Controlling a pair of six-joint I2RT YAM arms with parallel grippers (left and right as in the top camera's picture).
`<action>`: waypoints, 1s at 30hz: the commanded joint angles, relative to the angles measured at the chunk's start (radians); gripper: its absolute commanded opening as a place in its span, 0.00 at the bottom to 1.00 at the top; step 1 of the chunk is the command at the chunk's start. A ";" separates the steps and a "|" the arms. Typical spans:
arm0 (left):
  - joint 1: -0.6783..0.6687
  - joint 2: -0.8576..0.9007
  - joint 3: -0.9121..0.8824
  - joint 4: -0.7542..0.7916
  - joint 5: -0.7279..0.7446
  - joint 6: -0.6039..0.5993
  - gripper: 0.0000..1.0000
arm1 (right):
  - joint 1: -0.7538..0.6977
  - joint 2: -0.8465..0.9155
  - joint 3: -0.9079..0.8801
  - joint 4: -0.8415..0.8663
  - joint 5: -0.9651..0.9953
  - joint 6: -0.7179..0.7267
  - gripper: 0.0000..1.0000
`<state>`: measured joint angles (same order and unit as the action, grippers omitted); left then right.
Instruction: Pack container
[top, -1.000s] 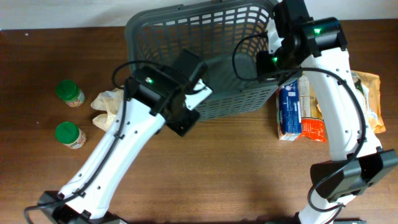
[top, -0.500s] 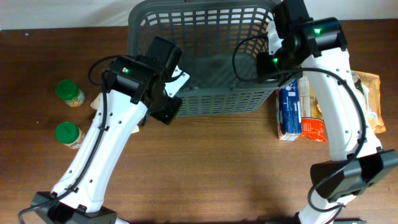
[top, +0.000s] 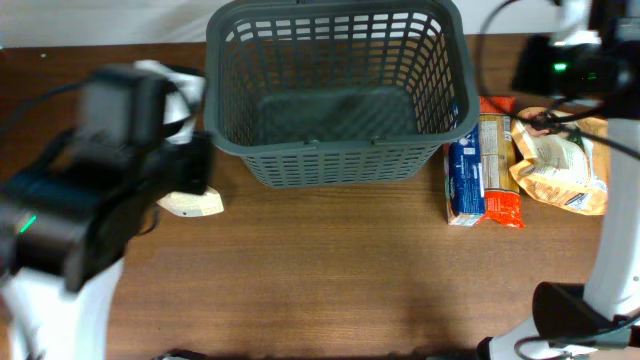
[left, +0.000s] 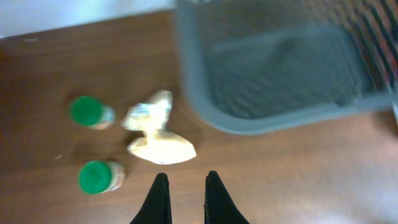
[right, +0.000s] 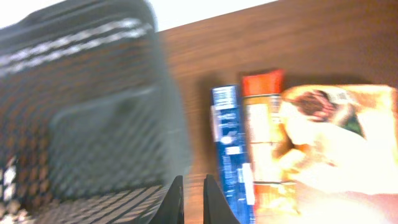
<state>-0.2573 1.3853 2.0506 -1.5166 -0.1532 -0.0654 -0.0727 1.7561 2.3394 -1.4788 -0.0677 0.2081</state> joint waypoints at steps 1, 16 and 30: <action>0.104 -0.024 0.004 0.005 -0.035 -0.077 0.02 | -0.068 0.020 -0.016 -0.001 0.010 0.018 0.04; 0.288 -0.017 0.003 -0.011 -0.027 -0.103 0.02 | -0.297 0.164 -0.168 -0.002 0.177 0.018 0.04; 0.288 0.043 0.003 -0.022 -0.019 -0.102 0.27 | -0.335 0.258 -0.609 0.282 0.293 -0.043 0.99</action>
<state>0.0257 1.4063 2.0552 -1.5307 -0.1726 -0.1627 -0.4026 1.9862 1.8122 -1.2739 0.1761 0.1749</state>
